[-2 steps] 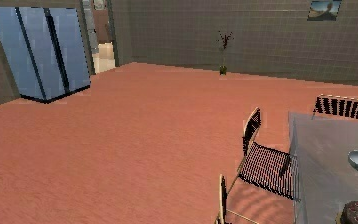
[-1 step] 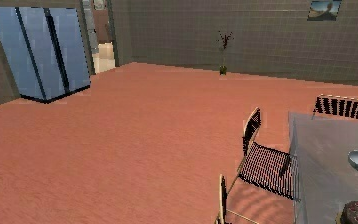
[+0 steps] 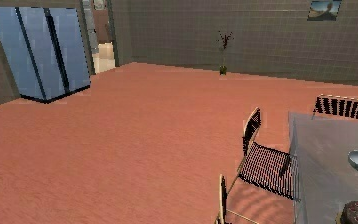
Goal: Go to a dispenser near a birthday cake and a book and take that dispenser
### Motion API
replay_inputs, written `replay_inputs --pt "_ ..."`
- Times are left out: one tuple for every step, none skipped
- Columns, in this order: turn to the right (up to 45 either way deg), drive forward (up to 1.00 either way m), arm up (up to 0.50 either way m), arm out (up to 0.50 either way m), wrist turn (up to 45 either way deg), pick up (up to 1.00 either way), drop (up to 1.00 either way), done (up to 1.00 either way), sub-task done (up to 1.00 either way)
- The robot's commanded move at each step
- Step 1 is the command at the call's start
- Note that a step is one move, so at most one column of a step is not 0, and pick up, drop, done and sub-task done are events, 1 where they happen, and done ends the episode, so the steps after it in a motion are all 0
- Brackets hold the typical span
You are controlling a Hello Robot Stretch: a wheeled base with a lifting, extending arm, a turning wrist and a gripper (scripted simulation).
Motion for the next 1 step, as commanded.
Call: replay_inputs --pt "0.0 0.00 0.00 0.40 0.0 0.00 0.00 0.00 0.00"
